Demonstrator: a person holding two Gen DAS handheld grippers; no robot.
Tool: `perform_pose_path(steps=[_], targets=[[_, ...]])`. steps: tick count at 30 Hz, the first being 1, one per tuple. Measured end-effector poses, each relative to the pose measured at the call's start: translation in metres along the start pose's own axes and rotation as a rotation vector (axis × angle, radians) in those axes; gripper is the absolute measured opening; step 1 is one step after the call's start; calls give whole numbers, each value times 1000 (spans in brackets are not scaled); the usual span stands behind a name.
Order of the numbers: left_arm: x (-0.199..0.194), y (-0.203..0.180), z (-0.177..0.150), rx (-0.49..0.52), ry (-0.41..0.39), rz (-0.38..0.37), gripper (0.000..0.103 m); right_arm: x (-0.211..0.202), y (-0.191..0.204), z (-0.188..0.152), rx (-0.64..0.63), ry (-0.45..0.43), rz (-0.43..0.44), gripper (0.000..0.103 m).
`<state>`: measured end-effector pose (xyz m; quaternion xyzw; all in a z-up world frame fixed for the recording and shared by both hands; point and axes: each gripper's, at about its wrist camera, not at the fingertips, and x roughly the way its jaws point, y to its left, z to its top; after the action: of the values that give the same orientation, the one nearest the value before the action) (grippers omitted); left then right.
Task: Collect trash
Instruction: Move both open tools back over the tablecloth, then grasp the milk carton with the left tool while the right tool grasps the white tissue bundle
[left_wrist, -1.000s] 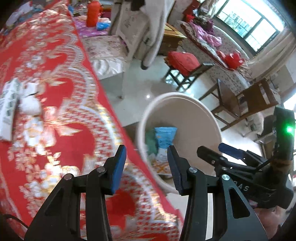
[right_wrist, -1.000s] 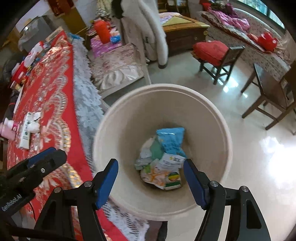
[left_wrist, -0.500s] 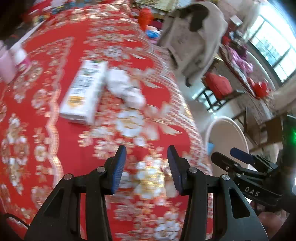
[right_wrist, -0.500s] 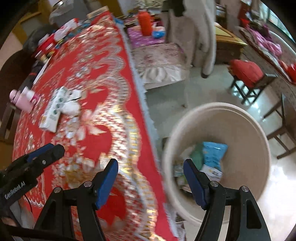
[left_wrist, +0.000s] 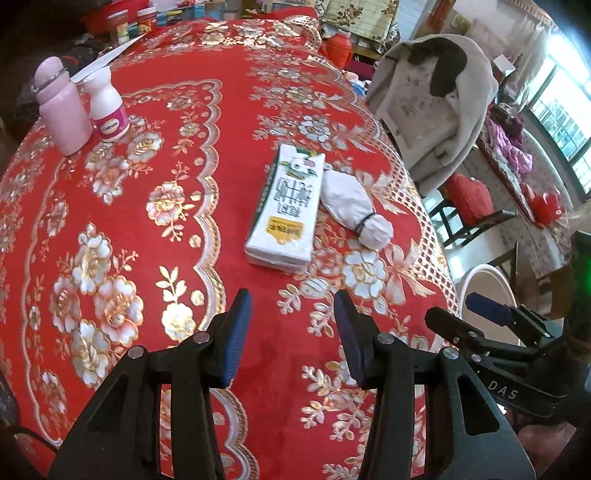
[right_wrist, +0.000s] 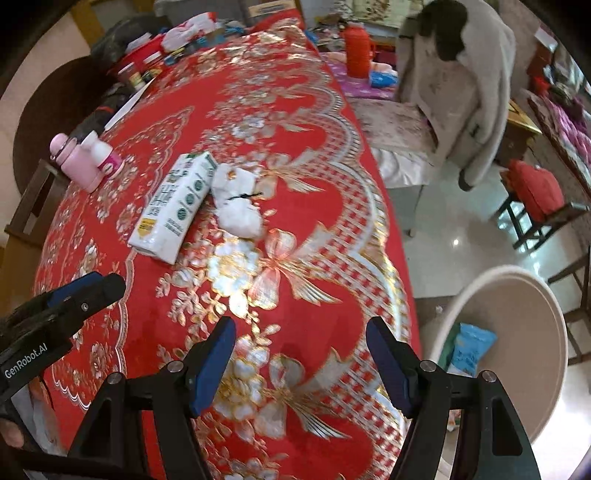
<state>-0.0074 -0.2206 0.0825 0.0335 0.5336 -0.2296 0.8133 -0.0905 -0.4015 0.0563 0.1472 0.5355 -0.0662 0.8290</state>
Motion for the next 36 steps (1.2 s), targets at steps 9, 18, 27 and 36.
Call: perform_pose_path(steps=[9, 18, 27, 36], targets=[[11, 12, 35, -16, 23, -93, 55, 8, 11, 17, -41, 6, -7, 71], [45, -1, 65, 50, 66, -42, 56, 11, 5, 35, -15, -3, 4, 72], [86, 2, 82, 42, 126, 30, 55, 16, -1, 48, 4, -7, 14, 74], [65, 48, 70, -55, 120, 56, 51, 40, 25, 75, -68, -14, 65, 74]])
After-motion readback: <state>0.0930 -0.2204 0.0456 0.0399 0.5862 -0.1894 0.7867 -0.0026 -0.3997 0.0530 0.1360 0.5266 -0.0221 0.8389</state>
